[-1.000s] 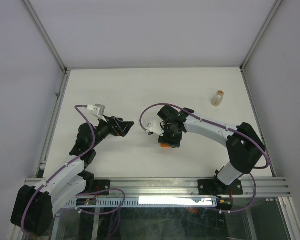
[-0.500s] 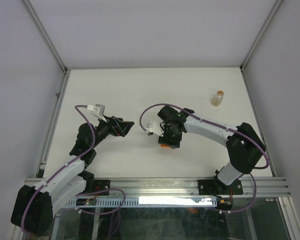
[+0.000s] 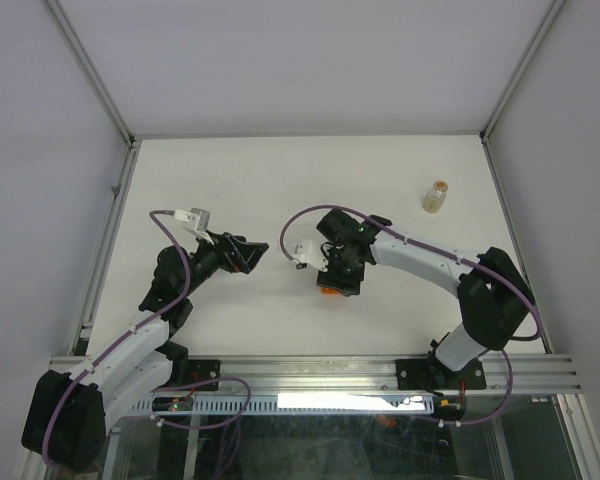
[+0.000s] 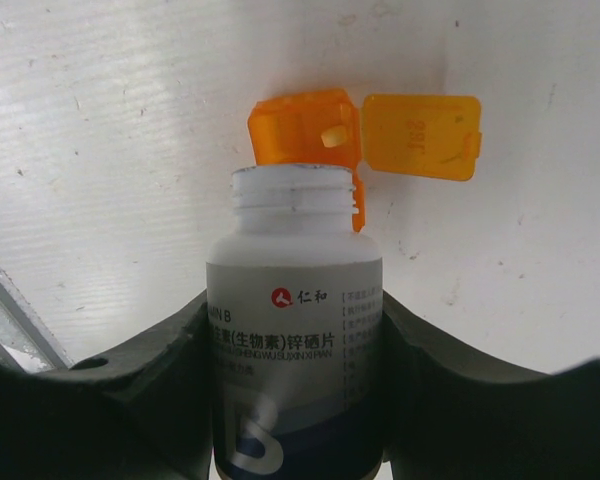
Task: Sort the pills into containers
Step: Pour the pill into the pill container.
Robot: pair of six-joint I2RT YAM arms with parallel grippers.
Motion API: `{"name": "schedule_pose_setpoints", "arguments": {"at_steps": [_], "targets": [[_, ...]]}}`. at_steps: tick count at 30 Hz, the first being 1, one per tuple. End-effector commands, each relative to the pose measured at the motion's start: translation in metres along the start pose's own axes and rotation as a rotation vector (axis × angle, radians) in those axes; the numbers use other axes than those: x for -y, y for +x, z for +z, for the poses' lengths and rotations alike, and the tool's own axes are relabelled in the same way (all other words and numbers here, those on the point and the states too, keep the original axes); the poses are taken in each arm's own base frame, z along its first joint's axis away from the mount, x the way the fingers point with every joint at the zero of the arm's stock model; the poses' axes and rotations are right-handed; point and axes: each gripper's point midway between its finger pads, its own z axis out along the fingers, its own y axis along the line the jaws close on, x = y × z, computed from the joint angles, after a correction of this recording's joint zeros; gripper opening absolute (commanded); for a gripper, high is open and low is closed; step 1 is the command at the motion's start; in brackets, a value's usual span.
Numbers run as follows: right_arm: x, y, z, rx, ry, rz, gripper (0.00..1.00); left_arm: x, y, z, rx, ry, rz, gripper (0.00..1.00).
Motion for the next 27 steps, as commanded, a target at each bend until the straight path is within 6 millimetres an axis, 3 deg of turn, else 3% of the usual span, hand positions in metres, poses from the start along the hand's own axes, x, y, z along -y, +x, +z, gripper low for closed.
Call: {"name": "schedule_pose_setpoints", "arguments": {"at_steps": [1,3,5,8,11,13,14,16,17,18,20,22,25,27], "targets": [[0.008,-0.003,-0.008,0.008,-0.009,0.030,0.00,0.016,-0.027,0.004,0.068,0.059,0.051,0.99],[0.012,-0.014,-0.013,0.080,0.058,-0.002,0.00,0.016,-0.026,0.003,0.072,0.059,0.050,0.99],[0.017,-0.002,-0.006,0.022,0.067,0.004,0.00,0.016,-0.027,0.003,0.072,0.061,0.051,0.99],[0.002,-0.011,-0.010,0.048,0.001,0.004,0.00,0.016,-0.027,0.003,0.074,0.058,0.051,0.99],[0.015,-0.008,-0.010,0.031,0.061,-0.002,0.00,0.016,-0.026,0.004,0.068,0.060,0.050,0.99],[-0.001,-0.011,-0.010,0.026,-0.028,0.014,0.00,0.015,-0.026,0.004,0.068,0.058,0.050,0.99],[0.004,-0.020,-0.015,0.081,0.035,-0.009,0.00,0.016,-0.026,0.003,0.070,0.059,0.050,0.99],[0.016,-0.005,-0.007,0.034,0.073,-0.003,0.00,0.016,-0.027,0.003,0.071,0.060,0.050,0.99],[0.011,0.000,-0.005,-0.003,0.017,0.016,0.00,0.015,-0.027,0.004,0.068,0.058,0.051,0.99],[0.003,-0.006,-0.009,0.012,-0.026,0.028,0.00,0.016,-0.027,0.004,0.068,0.059,0.052,0.99],[0.011,-0.015,-0.014,0.080,0.067,-0.010,0.00,0.016,-0.027,0.003,0.073,0.058,0.049,0.99],[0.016,0.000,-0.007,0.009,0.057,0.012,0.00,0.015,-0.027,0.004,0.070,0.059,0.051,0.99],[0.006,-0.014,-0.015,0.069,0.037,-0.005,0.00,0.015,-0.026,0.003,0.070,0.058,0.050,0.99],[0.015,-0.004,-0.007,0.040,0.081,-0.017,0.00,0.015,-0.027,0.004,0.069,0.059,0.051,0.99]]}}
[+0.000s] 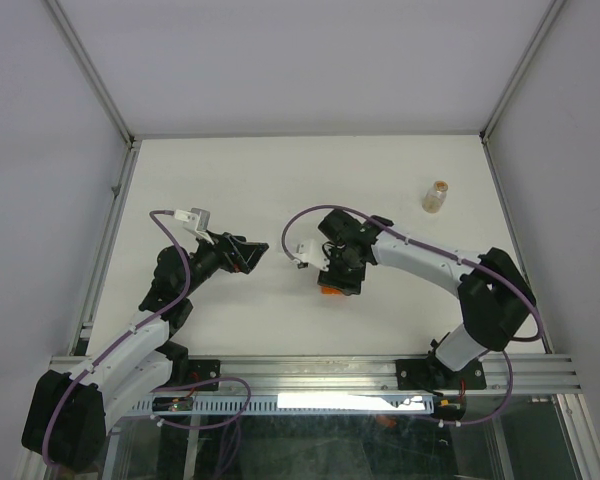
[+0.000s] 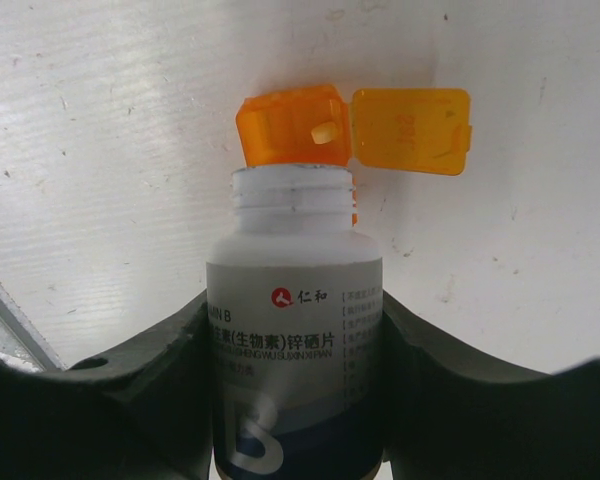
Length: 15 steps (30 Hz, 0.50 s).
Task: Sort the pills into containers
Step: Pour the pill into the pill container.
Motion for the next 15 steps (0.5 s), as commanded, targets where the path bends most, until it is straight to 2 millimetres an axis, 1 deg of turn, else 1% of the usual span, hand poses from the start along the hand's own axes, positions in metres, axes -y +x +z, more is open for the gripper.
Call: {"name": "schedule_pose_setpoints", "arguments": {"at_steps": [1,2,3,5,6,7,8,10,12,15], "targets": [[0.010,-0.002,-0.004,0.006,0.037,-0.012,0.00,0.015,-0.026,0.004,0.064,0.059,0.050,0.99],[0.005,-0.007,-0.007,0.010,-0.011,0.002,0.00,0.015,-0.026,0.004,0.064,0.058,0.051,0.99],[0.003,-0.011,-0.010,0.033,-0.006,-0.004,0.00,0.015,-0.026,0.004,0.066,0.057,0.049,0.99],[0.014,-0.018,-0.014,0.090,0.077,-0.035,0.00,0.015,-0.026,0.004,0.069,0.058,0.050,0.99],[0.016,-0.015,-0.013,0.079,0.069,-0.026,0.00,0.016,-0.026,0.004,0.066,0.059,0.050,0.99],[0.012,-0.009,-0.009,0.051,0.025,-0.005,0.00,0.015,-0.026,0.004,0.065,0.057,0.050,0.99],[0.010,-0.008,-0.005,0.051,-0.001,0.006,0.00,0.015,-0.026,0.004,0.065,0.056,0.049,0.99],[0.007,-0.011,-0.005,0.091,-0.013,0.007,0.00,0.015,-0.026,0.004,0.069,0.055,0.049,0.99],[0.003,-0.019,-0.012,0.149,-0.019,0.009,0.00,0.015,-0.026,0.003,0.070,0.055,0.049,0.99],[-0.005,-0.024,-0.014,0.210,-0.050,0.024,0.00,0.015,-0.027,0.003,0.070,0.055,0.050,0.99]]}}
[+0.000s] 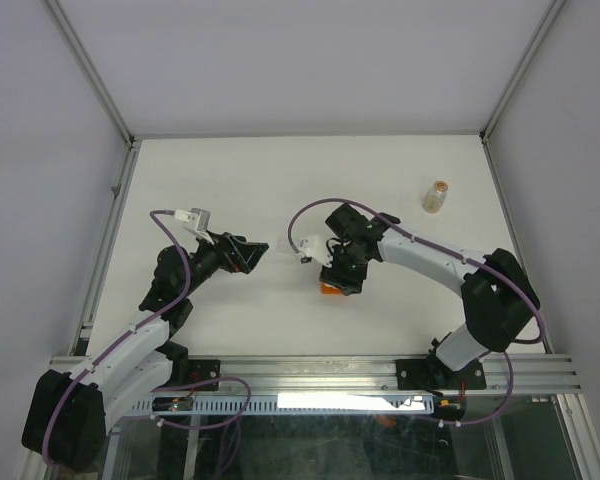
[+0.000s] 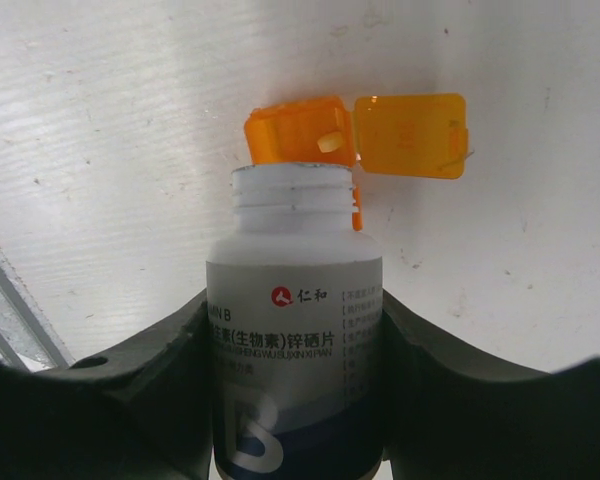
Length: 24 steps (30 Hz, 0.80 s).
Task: Sort the pills into containers
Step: Pour the pill into the pill container.
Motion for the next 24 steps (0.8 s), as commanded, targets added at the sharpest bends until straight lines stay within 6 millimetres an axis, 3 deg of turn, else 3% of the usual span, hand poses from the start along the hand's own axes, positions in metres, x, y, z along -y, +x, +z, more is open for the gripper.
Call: {"name": "schedule_pose_setpoints", "arguments": {"at_steps": [1,4,10,15,24], "targets": [[-0.011,-0.025,-0.013,0.168,-0.029,-0.011,0.00,0.015,-0.027,0.003,0.071,0.055,0.050,0.99],[-0.010,-0.027,-0.021,0.254,-0.067,0.031,0.00,0.015,-0.027,0.003,0.070,0.056,0.049,0.99],[-0.010,-0.049,-0.057,0.520,-0.199,0.108,0.00,0.017,-0.029,0.002,0.076,0.059,0.050,0.99],[-0.001,-0.049,-0.081,0.674,-0.216,0.157,0.00,0.019,-0.030,0.003,0.074,0.064,0.033,0.99],[-0.008,-0.053,-0.104,0.771,-0.198,0.120,0.00,0.041,-0.022,0.003,0.055,0.199,-0.094,0.99]]}}
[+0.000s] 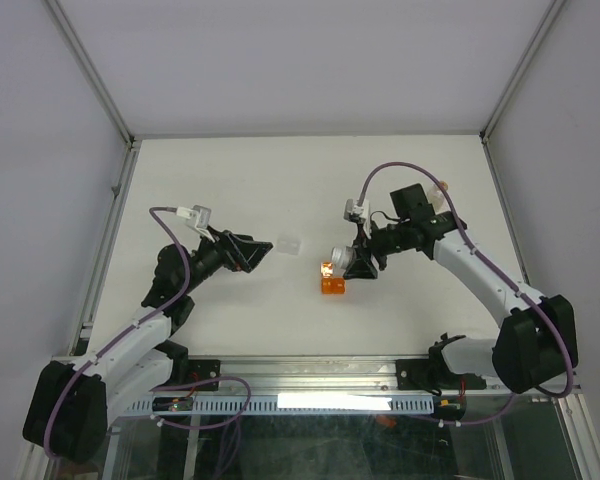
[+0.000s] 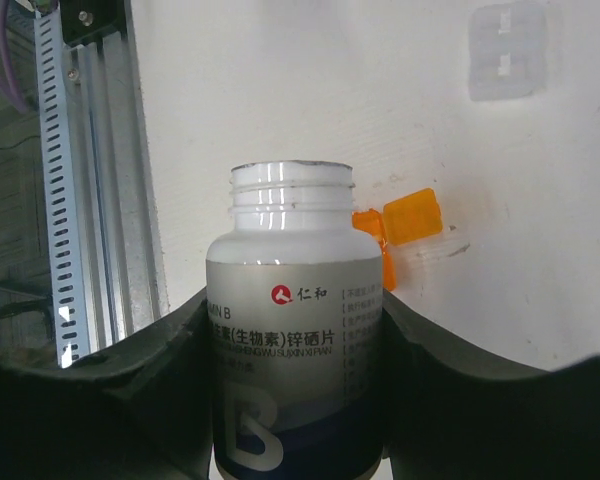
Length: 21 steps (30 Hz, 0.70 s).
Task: Sort the pills into containers
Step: Pour the pill into the pill container.
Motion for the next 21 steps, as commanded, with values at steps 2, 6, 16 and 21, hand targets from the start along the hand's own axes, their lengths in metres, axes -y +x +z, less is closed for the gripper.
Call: {"name": "schedule_pose_setpoints", "arguments": {"at_steps": [2,6,16,21], "targets": [[-0.014,-0.029,-0.009,0.117,-0.036,-0.082,0.00,0.031,-0.017,0.002,0.056,0.150,-0.053,0.99],[-0.018,-0.029,-0.011,0.128,-0.046,-0.093,0.00,0.032,-0.013,0.002,0.041,0.165,-0.081,0.99],[-0.015,-0.016,-0.007,0.093,-0.050,-0.113,0.00,0.031,-0.009,0.003,0.026,0.169,-0.086,0.99],[-0.024,-0.009,-0.003,0.126,-0.112,-0.247,0.00,0.026,-0.009,0.003,0.029,0.142,-0.055,0.99]]}}
